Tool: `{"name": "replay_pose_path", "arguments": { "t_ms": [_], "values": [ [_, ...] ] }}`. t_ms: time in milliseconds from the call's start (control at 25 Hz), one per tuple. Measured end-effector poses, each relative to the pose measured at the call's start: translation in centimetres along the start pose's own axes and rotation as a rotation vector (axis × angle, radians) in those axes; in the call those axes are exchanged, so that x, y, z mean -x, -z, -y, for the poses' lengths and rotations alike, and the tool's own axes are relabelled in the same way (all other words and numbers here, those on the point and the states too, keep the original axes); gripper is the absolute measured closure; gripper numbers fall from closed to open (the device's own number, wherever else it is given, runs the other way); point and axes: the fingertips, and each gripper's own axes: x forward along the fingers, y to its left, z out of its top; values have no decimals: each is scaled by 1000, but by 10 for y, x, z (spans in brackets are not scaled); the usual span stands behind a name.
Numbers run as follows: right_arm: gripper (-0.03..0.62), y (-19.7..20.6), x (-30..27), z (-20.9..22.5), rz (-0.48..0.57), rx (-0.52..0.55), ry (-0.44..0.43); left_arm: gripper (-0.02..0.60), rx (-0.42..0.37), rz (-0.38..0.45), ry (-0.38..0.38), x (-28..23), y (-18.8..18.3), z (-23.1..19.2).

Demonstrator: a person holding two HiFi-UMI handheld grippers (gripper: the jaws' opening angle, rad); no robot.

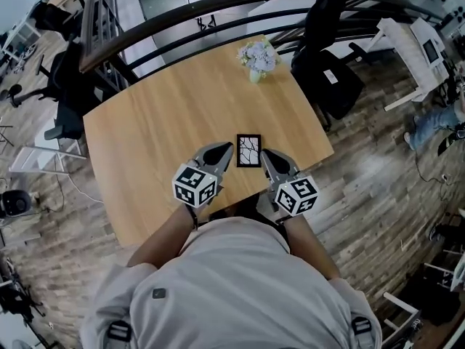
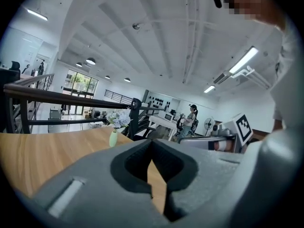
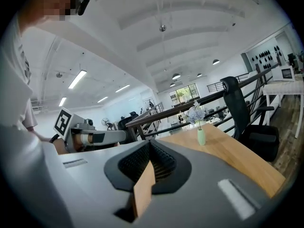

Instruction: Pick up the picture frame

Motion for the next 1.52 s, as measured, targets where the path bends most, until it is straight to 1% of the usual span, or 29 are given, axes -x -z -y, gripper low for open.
{"name": "replay_pose_path", "arguments": {
  "t_ms": [200,360,480,640,720,960,1120,1240,1400,1520],
  "values": [
    [579,5,-23,38,-77,-3,-17,578,49,-34,-44,-34,11,-21],
    [563,17,-43,63,-135,-16,-21,571,96,-98,-90,-56,34,-43],
    [548,36,-53,84,-189,-46,-20,560,144,-143,-115,-72,55,-55],
    [531,77,-63,119,-297,-89,-27,549,209,-203,-131,-98,86,-64],
    [525,93,-67,132,-333,-98,-25,541,231,-238,-139,-109,102,-69],
    [508,135,-84,145,-412,-116,-27,504,290,-356,-176,-117,158,-89],
    [490,169,-82,159,-467,-166,0,491,328,-413,-181,-123,193,-86],
    [482,191,-87,170,-506,-202,25,485,343,-448,-188,-127,212,-93],
    [476,218,-92,174,-550,-247,29,474,364,-507,-200,-132,240,-101],
    [470,234,-98,179,-572,-267,41,466,381,-534,-212,-137,257,-108]
  ]
}}
